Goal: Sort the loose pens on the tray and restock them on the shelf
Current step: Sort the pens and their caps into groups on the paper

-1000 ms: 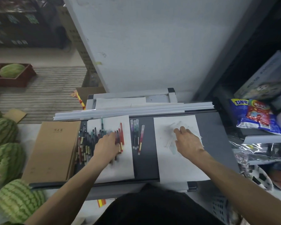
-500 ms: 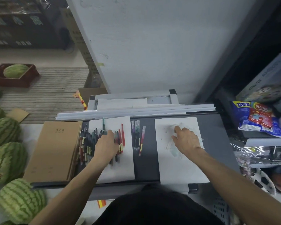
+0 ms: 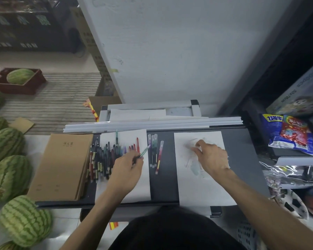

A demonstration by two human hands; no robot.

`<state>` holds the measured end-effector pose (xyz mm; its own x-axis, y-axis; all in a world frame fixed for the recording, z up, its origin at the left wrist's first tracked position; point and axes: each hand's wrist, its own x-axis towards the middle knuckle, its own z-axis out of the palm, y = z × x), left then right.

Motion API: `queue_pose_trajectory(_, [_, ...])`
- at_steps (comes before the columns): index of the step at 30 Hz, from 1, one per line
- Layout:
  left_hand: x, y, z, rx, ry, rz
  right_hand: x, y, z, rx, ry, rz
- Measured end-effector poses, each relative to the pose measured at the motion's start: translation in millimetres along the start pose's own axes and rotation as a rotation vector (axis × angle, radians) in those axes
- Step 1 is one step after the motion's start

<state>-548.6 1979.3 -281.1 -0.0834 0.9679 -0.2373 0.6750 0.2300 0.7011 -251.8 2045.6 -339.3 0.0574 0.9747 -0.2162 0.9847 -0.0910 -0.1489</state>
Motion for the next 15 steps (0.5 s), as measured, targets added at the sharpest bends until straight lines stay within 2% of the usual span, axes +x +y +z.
queue_pose_trajectory(2, [-6, 11, -5, -0.094, -0.062, 0.026, -11, -6, -18, 0.211, -0.011, 0.01])
queue_pose_trajectory(5, [-17, 33, -14, -0.149, -0.133, 0.102, -37, -21, -47, 0.76, -0.081, -0.045])
queue_pose_trajectory(11, [-43, 78, -33, -0.213, -0.127, 0.245, -85, -49, -102, 1.243, -0.152, -0.191])
queue_pose_trajectory(13, [-48, 89, -36, -0.213, -0.11, 0.283, -91, -51, -110, 1.471, -0.206, -0.126])
queue_pose_trajectory(15, [-51, 97, -38, -0.202, -0.095, 0.303, -93, -55, -120, 1.757, -0.312, 0.024])
